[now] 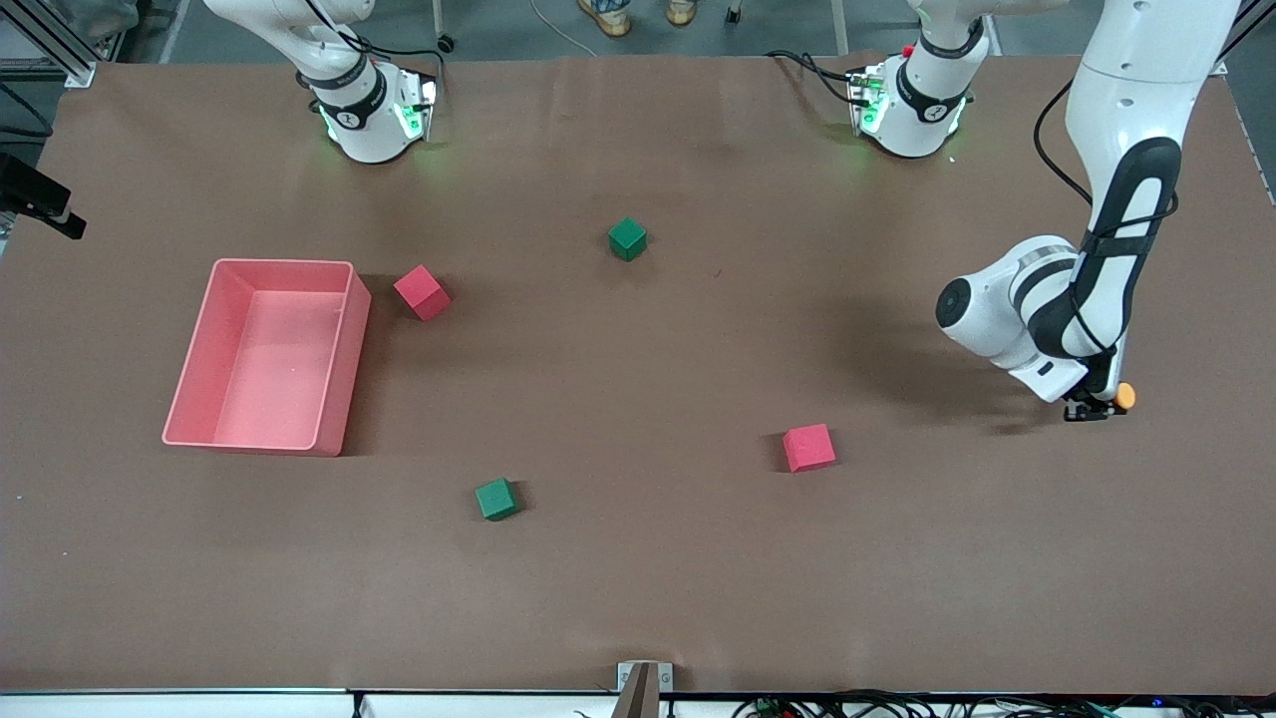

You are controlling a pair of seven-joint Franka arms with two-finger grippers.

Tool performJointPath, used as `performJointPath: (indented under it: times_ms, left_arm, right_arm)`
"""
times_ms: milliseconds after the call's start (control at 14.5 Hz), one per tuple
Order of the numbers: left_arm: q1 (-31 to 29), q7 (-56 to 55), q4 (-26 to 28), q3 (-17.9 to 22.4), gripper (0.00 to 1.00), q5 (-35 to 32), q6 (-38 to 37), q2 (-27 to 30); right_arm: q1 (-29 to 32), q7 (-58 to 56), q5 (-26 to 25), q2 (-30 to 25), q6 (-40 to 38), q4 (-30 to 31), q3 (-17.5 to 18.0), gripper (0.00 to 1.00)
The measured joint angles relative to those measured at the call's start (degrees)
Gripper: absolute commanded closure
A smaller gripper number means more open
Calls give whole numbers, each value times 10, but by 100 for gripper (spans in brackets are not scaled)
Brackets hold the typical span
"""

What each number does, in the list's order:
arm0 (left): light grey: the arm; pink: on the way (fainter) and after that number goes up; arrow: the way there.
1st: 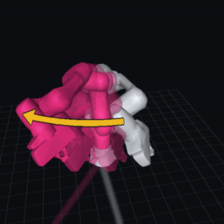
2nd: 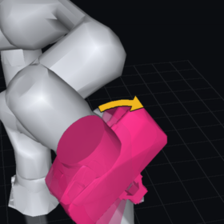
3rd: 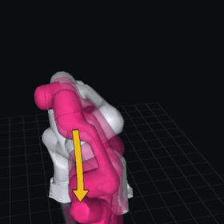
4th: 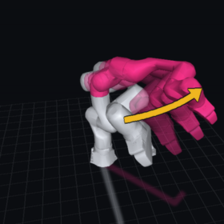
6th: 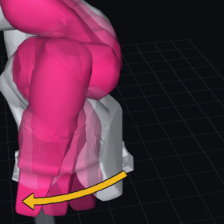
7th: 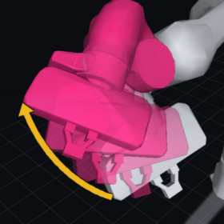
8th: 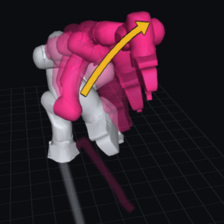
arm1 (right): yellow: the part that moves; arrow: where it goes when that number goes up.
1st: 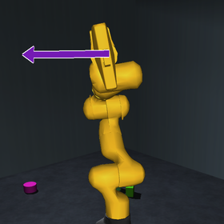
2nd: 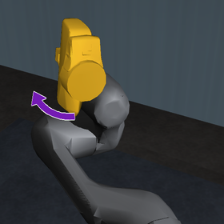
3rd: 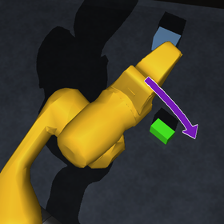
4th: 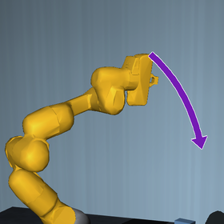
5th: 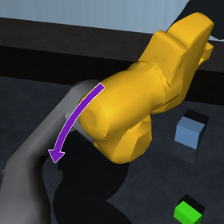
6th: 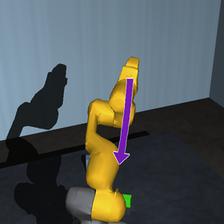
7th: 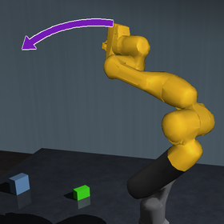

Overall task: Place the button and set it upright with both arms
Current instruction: 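Rotate the left wrist to turn the held button cap-up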

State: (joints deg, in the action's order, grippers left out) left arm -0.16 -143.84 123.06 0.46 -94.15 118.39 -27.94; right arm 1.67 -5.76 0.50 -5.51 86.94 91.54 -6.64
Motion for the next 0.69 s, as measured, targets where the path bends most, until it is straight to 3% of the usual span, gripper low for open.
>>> performJointPath:
  times_ms: [277, 691]
  left_arm:
    - [4, -76, -7, -2, 100, -52, -94, -55]
    - [20, -126, -20, -3, 100, -61, -169, -119]
  right_arm:
    - [0, 0, 0, 0, -2, 0, 0, 0]
    - [0, -1, 1, 0, -9, 0, 0, 0]
